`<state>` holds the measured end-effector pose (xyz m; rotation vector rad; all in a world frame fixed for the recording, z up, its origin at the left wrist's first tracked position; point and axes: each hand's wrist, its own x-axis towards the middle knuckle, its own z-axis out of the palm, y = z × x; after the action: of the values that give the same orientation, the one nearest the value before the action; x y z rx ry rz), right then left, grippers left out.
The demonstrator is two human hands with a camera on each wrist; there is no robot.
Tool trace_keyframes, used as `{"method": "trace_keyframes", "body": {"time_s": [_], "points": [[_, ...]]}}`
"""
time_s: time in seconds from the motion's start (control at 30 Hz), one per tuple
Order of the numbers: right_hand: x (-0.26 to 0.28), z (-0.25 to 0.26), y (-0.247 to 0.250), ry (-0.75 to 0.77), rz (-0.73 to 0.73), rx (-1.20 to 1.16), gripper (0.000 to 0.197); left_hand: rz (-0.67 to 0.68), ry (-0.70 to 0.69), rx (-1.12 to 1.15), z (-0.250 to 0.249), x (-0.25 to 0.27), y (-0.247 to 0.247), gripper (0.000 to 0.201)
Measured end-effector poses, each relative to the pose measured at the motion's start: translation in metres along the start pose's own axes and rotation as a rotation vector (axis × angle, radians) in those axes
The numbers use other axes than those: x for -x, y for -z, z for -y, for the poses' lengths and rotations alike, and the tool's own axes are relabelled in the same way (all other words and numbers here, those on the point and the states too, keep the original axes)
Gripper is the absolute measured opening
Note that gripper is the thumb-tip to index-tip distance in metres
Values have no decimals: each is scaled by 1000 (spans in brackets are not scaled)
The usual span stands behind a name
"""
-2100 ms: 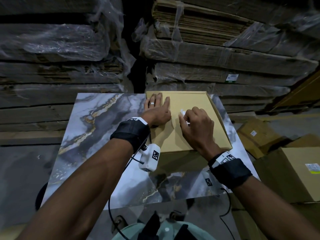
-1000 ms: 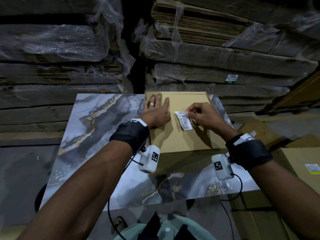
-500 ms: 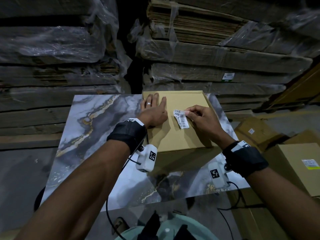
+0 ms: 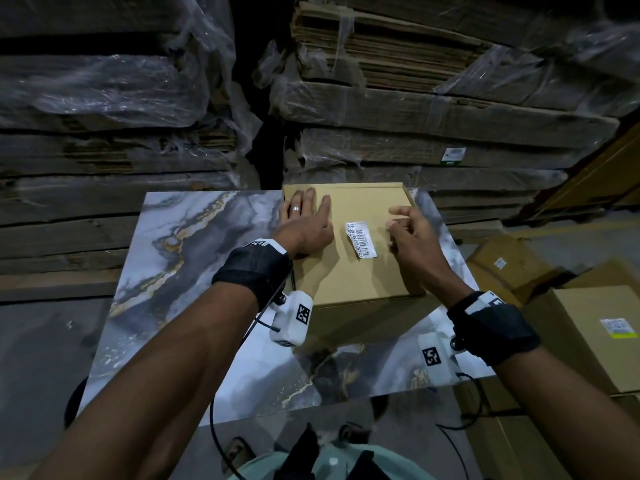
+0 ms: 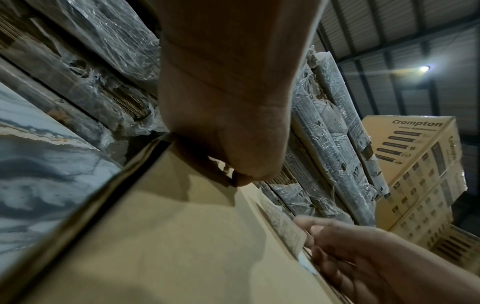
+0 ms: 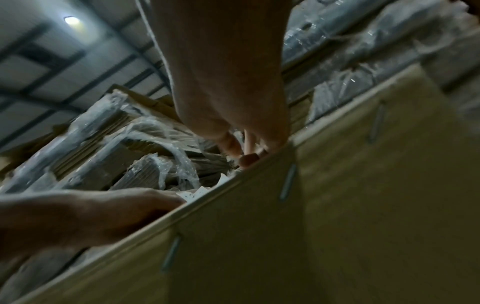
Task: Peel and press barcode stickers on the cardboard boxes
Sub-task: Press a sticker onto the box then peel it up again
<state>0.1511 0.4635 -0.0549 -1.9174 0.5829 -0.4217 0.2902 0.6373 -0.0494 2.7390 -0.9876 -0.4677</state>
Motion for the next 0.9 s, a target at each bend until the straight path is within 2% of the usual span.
{"method": "trace_keyframes", "body": {"time_s": [0.1, 0.2, 0.3, 0.5, 0.73, 0.9], "points": [[4, 5, 7, 56, 84, 320, 21, 6, -9, -1, -1, 1, 1, 62], [8, 15, 1, 135, 112, 416, 28, 5, -8, -2, 0, 2, 2, 62], [9, 17, -5, 148, 61, 400, 17, 5, -4, -1, 0, 2, 2, 63], [4, 22, -12, 120, 76, 366, 2, 1, -9, -2, 1, 2, 2, 63], [11, 19, -16, 227, 61, 429, 3, -7, 1, 0, 1, -1, -1, 63], [9, 13, -14, 206, 39, 267, 3, -18, 3, 0, 1, -1, -1, 63]]}}
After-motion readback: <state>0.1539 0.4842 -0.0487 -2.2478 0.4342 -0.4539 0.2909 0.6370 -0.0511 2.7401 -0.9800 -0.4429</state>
